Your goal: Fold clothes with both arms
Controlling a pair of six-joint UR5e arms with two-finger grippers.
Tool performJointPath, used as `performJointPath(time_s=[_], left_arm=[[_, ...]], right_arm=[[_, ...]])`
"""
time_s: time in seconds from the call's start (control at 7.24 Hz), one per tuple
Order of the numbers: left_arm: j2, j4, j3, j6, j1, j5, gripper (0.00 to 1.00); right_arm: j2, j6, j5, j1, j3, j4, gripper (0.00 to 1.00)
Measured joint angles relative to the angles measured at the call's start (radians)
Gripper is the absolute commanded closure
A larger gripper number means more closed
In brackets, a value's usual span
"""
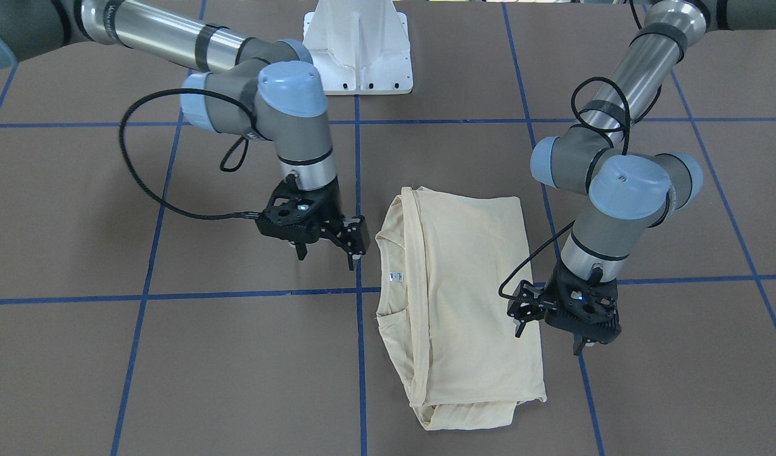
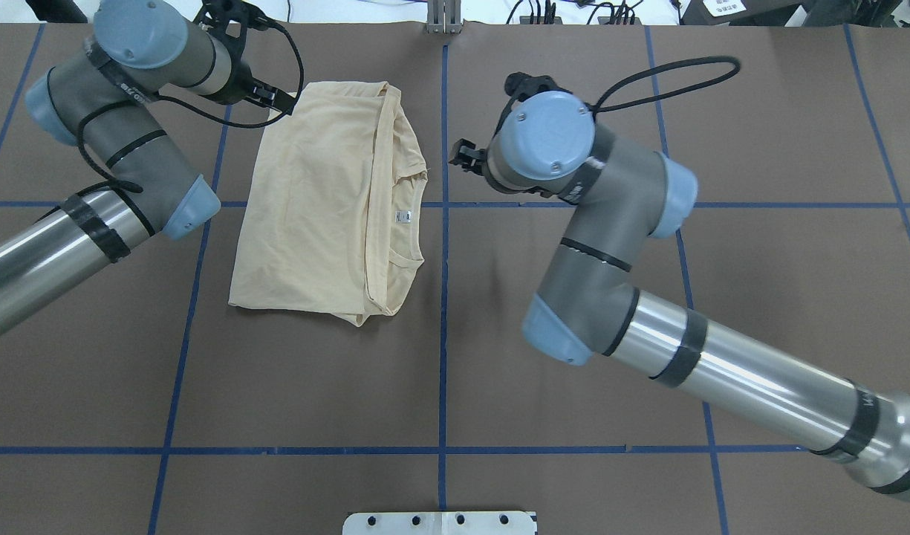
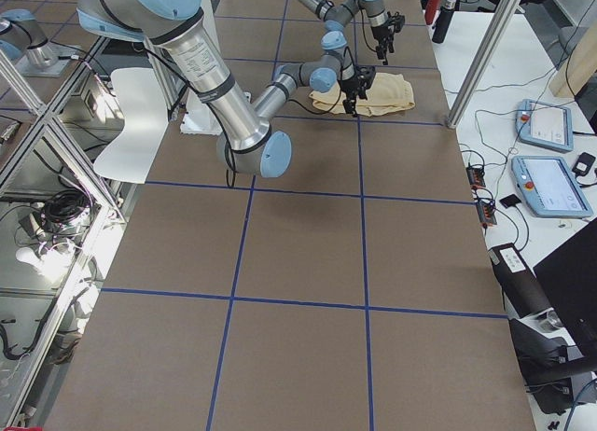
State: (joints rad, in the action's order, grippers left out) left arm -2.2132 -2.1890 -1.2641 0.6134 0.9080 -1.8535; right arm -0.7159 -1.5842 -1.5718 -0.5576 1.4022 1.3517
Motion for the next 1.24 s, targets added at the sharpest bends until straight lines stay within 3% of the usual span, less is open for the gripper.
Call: performJointPath(time_s=[0.28,0.41,1.24], left_arm=[[0.012,-0.001,-0.019,0.008,0.000,-0.002,0.00],[0.013,-0.001,-0.023,0.010,0.000,-0.003,0.00],[0.019,-0.002,-0.028,0.012,-0.001,-0.001,0.00]], right_arm=[[0.102,-0.063,0.082,0.082,-0.128,0.000,0.44],[0.119,-0.067,0.102,0.107,-0.155,0.000,0.52],[0.130,-0.054,0.119,0.154,-0.187,0.072,0.52]])
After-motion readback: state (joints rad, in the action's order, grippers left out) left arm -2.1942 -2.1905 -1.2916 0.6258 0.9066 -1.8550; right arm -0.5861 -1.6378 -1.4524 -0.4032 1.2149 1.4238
